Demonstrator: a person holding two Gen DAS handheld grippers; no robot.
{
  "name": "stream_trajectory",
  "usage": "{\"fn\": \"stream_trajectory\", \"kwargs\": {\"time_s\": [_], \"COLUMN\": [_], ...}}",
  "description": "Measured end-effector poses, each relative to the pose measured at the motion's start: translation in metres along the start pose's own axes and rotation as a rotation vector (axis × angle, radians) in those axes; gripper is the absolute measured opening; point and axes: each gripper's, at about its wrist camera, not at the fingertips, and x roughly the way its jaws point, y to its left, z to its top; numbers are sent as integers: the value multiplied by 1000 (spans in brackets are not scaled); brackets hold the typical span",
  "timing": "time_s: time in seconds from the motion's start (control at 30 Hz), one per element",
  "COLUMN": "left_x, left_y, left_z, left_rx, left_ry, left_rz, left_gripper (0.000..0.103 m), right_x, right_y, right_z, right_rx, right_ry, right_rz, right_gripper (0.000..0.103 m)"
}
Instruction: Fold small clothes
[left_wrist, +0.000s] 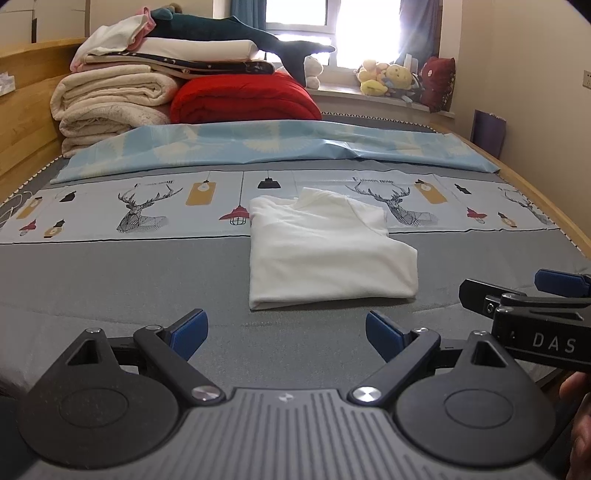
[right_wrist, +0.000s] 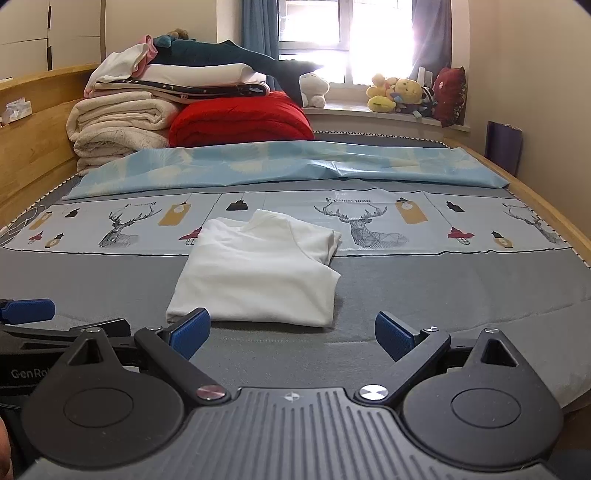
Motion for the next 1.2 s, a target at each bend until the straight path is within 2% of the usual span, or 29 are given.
{"fn": "stream_trajectory", "kwargs": {"time_s": [1.2], "left_x": [2], "left_y": [1], "left_z": [-1], "left_rx": [2], "left_ry": [2], "left_rz": [-4], "left_gripper": [95], "right_x": [0], "right_y": [-4], "right_z": [-1], "right_rx": [-6], "right_ry": [6], "right_rz": [-5], "right_gripper": [96]}}
